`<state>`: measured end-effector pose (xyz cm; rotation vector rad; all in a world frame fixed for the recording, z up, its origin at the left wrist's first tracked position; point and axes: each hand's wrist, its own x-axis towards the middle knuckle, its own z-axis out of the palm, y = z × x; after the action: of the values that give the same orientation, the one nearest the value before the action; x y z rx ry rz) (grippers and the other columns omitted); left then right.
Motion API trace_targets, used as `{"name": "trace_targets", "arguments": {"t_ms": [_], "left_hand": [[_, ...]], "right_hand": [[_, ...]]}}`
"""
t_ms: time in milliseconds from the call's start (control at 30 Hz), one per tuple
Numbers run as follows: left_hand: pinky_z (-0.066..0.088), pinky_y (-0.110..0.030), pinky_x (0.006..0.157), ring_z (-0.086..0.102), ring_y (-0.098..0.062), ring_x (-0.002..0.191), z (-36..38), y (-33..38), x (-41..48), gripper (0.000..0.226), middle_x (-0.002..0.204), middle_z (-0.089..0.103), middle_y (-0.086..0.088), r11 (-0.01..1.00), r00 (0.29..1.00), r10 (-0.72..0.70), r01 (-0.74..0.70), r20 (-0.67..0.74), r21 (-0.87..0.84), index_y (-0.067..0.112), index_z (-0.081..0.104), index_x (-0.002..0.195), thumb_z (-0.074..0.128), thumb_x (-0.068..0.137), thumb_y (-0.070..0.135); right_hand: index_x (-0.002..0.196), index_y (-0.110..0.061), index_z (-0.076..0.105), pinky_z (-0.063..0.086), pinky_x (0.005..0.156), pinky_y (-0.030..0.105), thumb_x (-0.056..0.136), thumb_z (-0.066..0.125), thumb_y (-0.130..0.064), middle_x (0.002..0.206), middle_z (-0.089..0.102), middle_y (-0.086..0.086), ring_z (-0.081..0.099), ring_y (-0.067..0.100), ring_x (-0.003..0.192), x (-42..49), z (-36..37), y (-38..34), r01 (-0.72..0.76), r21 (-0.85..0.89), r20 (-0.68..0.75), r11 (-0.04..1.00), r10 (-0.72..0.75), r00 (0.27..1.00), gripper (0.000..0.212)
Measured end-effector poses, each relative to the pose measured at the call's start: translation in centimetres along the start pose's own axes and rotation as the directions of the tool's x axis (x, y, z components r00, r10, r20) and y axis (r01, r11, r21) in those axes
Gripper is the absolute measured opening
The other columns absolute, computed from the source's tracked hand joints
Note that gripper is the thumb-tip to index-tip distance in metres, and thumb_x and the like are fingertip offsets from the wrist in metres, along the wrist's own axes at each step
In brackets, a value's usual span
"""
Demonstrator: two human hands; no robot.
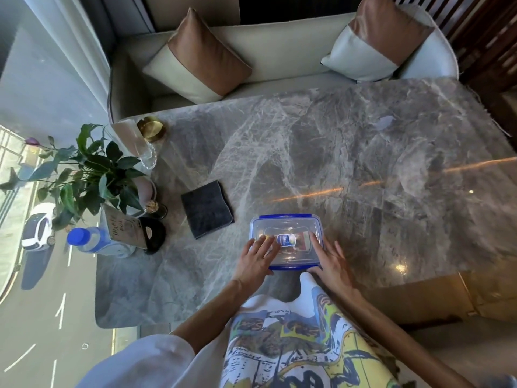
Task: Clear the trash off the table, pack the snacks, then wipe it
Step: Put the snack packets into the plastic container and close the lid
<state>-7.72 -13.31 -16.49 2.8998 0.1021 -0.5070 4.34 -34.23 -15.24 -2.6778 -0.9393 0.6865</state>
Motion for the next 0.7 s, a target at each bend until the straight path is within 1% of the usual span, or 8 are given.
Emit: {"name": "trace_targets", "arguments": {"t_ms": [100,200,300,367,400,500,600,700], "left_hand": [[0.025,-0.039,0.117,0.035,-0.023,0.142,-1.2,-0.2,0.3,0.054,0.155,0.038,0.001,0.98,0.987,-0.046,0.015,-0.154,-0.196,0.025,0.037,0.146,0.048,0.096,0.041],[0.035,-0.041,0.113,0.044,-0.026,0.135,-2.8,-0.5,0.6,0.044,0.146,0.049,-0.008,0.843,0.894,-0.367,0.202,-0.258,-0.499,0.014,0.05,0.139,0.051,0.097,0.028],[0.035,-0.043,0.112,0.045,-0.034,0.132,-3.9,-1.0,0.8,0.049,0.143,0.048,-0.02,0.449,0.742,-0.666,0.485,0.081,-0.75,0.002,0.042,0.142,0.052,0.098,0.022],[0.045,-0.045,0.103,0.057,-0.035,0.12,-4.4,-0.8,0.9,0.048,0.134,0.056,-0.024,0.125,0.689,-0.63,0.545,0.358,-0.829,0.0,0.042,0.14,0.051,0.098,0.022],[0.048,-0.048,0.097,0.061,-0.035,0.11,-4.6,-0.4,0.9,0.045,0.128,0.06,-0.024,-0.011,0.677,-0.593,0.534,0.436,-0.845,0.0,0.044,0.138,0.051,0.099,0.021],[0.053,-0.046,0.079,0.061,-0.031,0.096,-4.6,1.1,0.5,0.041,0.126,0.06,-0.025,-0.27,0.629,-0.572,0.462,0.527,-0.845,0.004,0.045,0.138,0.051,0.098,0.012],[0.055,-0.035,0.066,0.064,-0.026,0.093,-4.2,1.9,0.3,0.047,0.123,0.064,-0.021,-0.332,0.609,-0.579,0.431,0.542,-0.839,0.007,0.045,0.139,0.051,0.093,0.0],[0.055,-0.024,0.051,0.069,-0.014,0.075,-4.0,2.1,-0.3,0.048,0.101,0.069,-0.008,-0.332,0.618,-0.591,0.399,0.518,-0.855,0.007,0.049,0.135,0.05,0.089,-0.008]], "right_hand": [[0.154,-0.03,0.012,0.021,0.121,0.041,0.087,0.069,-0.027,0.162,0.02,0.007,0.017,0.023,0.15,-0.4,-0.6,-0.4,-0.013,0.228,0.013,0.974,0.01,1.0,0.088],[0.15,-0.02,0.032,0.031,0.117,0.035,0.093,0.062,-0.02,0.156,0.034,0.003,0.031,0.019,0.145,-0.5,-2.0,-0.6,-0.112,0.567,-0.041,0.816,0.164,0.986,0.064],[0.151,-0.017,0.029,0.031,0.116,0.042,0.098,0.052,-0.028,0.156,0.034,0.008,0.034,0.024,0.143,0.8,-3.8,-0.7,-0.397,0.769,0.172,0.501,0.436,0.883,0.059],[0.152,-0.019,0.027,0.035,0.112,0.047,0.1,0.047,-0.034,0.153,0.038,0.011,0.041,0.031,0.138,1.8,-4.8,-0.5,-0.544,0.815,0.422,0.2,0.44,0.793,0.057],[0.15,-0.019,0.029,0.04,0.107,0.049,0.1,0.045,-0.037,0.15,0.043,0.011,0.046,0.033,0.134,2.2,-5.2,-0.3,-0.595,0.795,0.512,0.12,0.395,0.763,0.055],[0.143,-0.017,0.043,0.05,0.093,0.044,0.1,0.047,-0.032,0.136,0.058,0.011,0.059,0.031,0.119,2.9,-5.8,0.2,-0.642,0.749,0.579,0.161,0.31,0.754,0.045],[0.14,-0.017,0.047,0.05,0.098,0.046,0.099,0.051,-0.02,0.127,0.064,0.01,0.062,0.028,0.114,3.5,-5.5,1.0,-0.639,0.736,0.577,0.224,0.287,0.765,0.041],[0.139,-0.016,0.046,0.054,0.084,0.041,0.095,0.057,-0.008,0.115,0.065,0.006,0.063,0.028,0.107,4.1,-5.3,1.3,-0.635,0.732,0.571,0.245,0.287,0.769,0.047]]}}
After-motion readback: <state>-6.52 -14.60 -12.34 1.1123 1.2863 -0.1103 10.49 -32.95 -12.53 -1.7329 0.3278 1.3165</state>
